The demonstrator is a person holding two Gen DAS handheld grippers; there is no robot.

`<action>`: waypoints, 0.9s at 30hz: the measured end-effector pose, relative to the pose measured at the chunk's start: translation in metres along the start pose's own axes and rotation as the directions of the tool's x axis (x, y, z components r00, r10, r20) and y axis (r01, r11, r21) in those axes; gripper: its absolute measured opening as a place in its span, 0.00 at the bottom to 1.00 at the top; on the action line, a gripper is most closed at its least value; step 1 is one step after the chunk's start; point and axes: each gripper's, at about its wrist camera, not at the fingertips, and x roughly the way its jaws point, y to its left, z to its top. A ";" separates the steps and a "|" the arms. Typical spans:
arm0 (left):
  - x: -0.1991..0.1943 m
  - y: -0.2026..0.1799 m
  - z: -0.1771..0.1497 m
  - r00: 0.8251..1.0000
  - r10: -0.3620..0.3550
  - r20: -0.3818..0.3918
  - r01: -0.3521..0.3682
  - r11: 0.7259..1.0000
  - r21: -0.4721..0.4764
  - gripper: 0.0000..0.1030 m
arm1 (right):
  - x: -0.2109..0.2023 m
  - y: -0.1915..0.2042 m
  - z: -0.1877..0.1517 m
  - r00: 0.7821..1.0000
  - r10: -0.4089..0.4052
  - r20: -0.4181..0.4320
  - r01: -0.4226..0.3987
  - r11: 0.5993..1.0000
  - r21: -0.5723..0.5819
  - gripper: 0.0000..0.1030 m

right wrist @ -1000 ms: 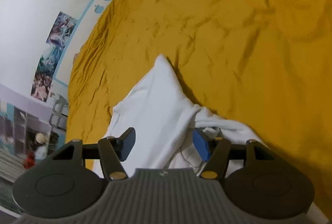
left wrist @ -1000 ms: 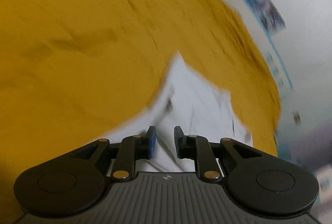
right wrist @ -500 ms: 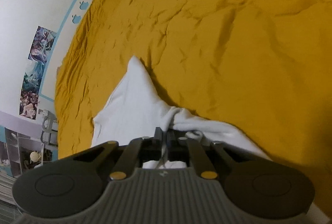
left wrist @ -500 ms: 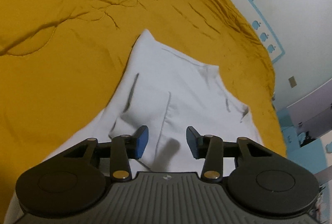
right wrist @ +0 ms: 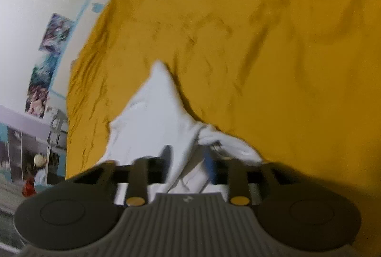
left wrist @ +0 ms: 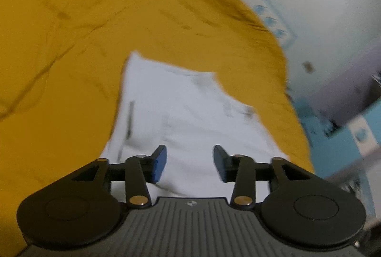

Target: Fold small clothes

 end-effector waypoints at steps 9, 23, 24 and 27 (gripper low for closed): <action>-0.135 0.024 -0.066 0.964 -0.245 -0.107 0.258 0.957 0.135 0.70 | -0.135 -0.004 -0.034 0.978 0.131 -0.163 -0.188 0.889 -0.418 0.51; -0.181 0.103 -0.150 0.967 -0.025 -0.255 0.040 0.998 0.055 0.70 | -0.189 -0.087 -0.072 0.930 -0.063 -0.362 -0.146 0.840 -0.522 0.51; -0.177 0.103 -0.152 0.963 -0.020 -0.270 0.039 0.997 0.065 0.70 | -0.189 -0.090 -0.075 0.925 -0.064 -0.375 -0.155 0.837 -0.525 0.51; -0.164 0.110 -0.153 0.951 -0.014 -0.309 0.040 0.996 0.078 0.70 | -0.173 -0.091 -0.083 0.904 -0.085 -0.420 -0.172 0.827 -0.536 0.51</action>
